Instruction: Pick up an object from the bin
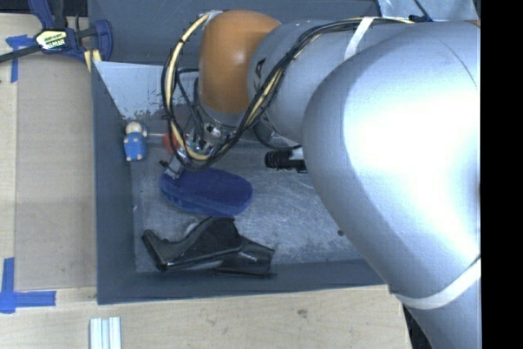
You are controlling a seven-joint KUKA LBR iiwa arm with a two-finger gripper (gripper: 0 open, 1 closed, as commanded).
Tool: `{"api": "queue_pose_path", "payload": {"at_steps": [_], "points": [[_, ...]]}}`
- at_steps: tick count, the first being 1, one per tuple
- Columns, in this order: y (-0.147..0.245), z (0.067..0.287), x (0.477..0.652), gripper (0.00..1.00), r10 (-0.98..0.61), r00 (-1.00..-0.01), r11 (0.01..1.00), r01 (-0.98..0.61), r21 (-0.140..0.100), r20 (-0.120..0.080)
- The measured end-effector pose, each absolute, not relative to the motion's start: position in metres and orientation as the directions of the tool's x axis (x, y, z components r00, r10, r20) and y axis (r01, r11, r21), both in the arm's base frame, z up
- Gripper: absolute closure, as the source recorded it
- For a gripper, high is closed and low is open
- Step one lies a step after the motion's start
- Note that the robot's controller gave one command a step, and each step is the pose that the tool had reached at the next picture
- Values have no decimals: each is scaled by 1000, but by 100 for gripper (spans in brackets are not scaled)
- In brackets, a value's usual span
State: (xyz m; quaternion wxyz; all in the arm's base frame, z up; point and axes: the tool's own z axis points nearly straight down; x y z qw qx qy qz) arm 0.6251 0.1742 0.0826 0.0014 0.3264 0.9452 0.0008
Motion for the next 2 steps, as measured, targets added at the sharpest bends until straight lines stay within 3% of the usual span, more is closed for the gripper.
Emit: {"api": "queue_pose_path", "payload": {"at_steps": [1, 2], "points": [[175, 86, 626, 100, 616, -788, 788, 616, 6, -4], [196, 175, 599, 100, 605, -796, 796, 605, 8, -5]]}}
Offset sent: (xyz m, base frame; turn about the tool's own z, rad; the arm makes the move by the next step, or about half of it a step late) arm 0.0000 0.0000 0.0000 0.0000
